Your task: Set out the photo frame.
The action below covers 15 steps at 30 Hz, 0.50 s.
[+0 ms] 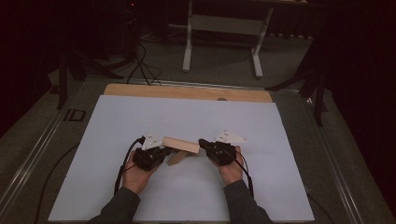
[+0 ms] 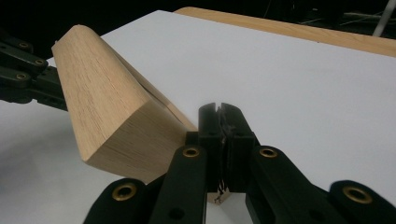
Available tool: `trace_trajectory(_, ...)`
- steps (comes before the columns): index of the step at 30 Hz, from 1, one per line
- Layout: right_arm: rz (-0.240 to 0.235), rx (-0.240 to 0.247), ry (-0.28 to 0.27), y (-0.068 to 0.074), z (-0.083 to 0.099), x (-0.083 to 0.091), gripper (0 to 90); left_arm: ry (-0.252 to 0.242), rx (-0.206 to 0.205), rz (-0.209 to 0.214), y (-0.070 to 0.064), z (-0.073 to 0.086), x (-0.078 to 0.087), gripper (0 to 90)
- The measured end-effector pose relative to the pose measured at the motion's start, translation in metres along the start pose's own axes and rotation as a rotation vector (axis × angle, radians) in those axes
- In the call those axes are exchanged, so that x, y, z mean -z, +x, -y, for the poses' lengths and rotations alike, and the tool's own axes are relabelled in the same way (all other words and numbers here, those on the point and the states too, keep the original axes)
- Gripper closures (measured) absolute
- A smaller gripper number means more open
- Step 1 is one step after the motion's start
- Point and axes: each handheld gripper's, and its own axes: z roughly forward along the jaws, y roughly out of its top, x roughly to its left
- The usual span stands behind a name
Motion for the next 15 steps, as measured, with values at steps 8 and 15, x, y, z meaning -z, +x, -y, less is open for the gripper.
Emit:
trace_trajectory(8,0.000,0.009,0.004,0.0013,0.0011,0.0013,88.2,-0.008,0.000,0.006,-0.0022,-0.0014,0.0004,89.7)
trace_trajectory(15,0.006,0.024,0.007,0.0036,0.0012,0.0024,88.9,-0.013,-0.002,0.012,-0.0053,-0.0027,0.0002,89.7)
